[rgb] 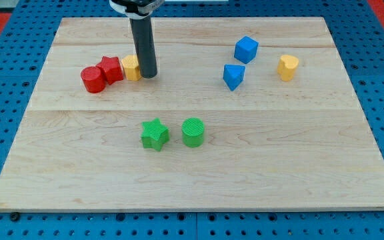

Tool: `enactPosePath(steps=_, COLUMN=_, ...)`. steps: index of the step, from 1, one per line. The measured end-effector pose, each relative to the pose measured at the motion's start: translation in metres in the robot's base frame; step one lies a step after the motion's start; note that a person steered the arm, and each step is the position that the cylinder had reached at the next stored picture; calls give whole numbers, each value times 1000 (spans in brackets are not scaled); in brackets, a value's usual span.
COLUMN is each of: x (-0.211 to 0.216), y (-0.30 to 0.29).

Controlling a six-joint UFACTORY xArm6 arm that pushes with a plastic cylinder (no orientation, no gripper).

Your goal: Point your arm to the yellow heart

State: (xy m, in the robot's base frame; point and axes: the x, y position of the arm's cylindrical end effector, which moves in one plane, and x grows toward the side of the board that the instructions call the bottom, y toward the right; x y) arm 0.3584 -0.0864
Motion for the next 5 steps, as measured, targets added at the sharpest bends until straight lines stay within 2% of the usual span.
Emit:
enactPosePath(steps=2, x=0, y=-9)
enactPosePath(steps=3, x=6, y=17)
enactPosePath(steps=5, x=53, y=131)
